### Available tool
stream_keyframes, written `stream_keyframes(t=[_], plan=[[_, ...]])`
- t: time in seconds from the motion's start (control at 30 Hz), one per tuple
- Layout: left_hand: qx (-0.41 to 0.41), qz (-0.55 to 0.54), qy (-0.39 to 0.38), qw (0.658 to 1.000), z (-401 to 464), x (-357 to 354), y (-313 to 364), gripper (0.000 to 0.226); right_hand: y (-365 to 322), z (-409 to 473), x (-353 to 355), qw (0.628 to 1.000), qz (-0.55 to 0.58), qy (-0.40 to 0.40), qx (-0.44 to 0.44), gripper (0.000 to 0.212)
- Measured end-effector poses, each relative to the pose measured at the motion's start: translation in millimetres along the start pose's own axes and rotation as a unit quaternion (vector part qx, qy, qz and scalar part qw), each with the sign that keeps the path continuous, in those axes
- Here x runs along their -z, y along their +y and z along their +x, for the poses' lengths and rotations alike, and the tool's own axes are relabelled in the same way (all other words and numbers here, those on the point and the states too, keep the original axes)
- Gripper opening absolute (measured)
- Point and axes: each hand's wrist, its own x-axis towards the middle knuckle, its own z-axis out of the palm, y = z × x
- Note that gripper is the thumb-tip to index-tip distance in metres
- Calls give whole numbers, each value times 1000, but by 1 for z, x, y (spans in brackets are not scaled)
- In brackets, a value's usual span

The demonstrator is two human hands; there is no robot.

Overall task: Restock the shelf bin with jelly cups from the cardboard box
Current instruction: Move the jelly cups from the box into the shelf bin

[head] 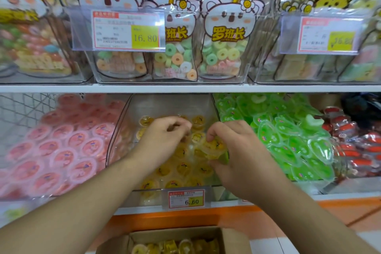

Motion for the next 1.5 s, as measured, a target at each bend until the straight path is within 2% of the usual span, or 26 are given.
stream_keyframes(t=[0.1, 0.17, 0.3, 0.43, 0.63, 0.8, 0.97, 1.13, 1.27, 1.33, 1.43, 1.5], plan=[[48, -85, -125, 987, -19, 5, 23, 36, -3, 1, -1, 1000, 11, 12, 0, 52], [64, -96, -166, 979, -29, 6, 29, 46, -5, 1, -2, 1000, 17, 14, -16, 53], [75, -157, -138, 975, -34, 9, 34, 26, -7, 1, -2, 999, 10, 30, -9, 51], [63, -155, -136, 976, -35, 16, 31, 35, -5, 1, 0, 999, 13, 44, -2, 50], [-1, -35, -159, 987, -27, 20, 23, 69, -5, 2, -3, 996, 59, 34, -61, 55], [-23, 14, -133, 991, -23, 19, 24, 51, 0, 2, -4, 998, 28, 5, -53, 61], [-37, 106, -75, 991, 1, 11, 9, 52, 11, 1, -6, 998, -32, 42, -15, 49], [-61, 277, -41, 958, 47, -7, -15, 72, 21, -4, -9, 997, -61, 37, -8, 43], [-59, 338, -53, 938, 73, -23, -27, 86, 26, -5, -10, 997, -68, 31, -20, 42], [-61, 384, -61, 919, 78, -30, -31, 81, 28, -5, -11, 997, -71, 33, -17, 42], [-52, 389, -50, 918, 79, -35, -40, 66, 29, -6, -11, 997, -78, 26, -12, 43], [-70, 406, -43, 910, 78, -36, -47, 64, 29, -6, -11, 996, -81, 25, -8, 43]])
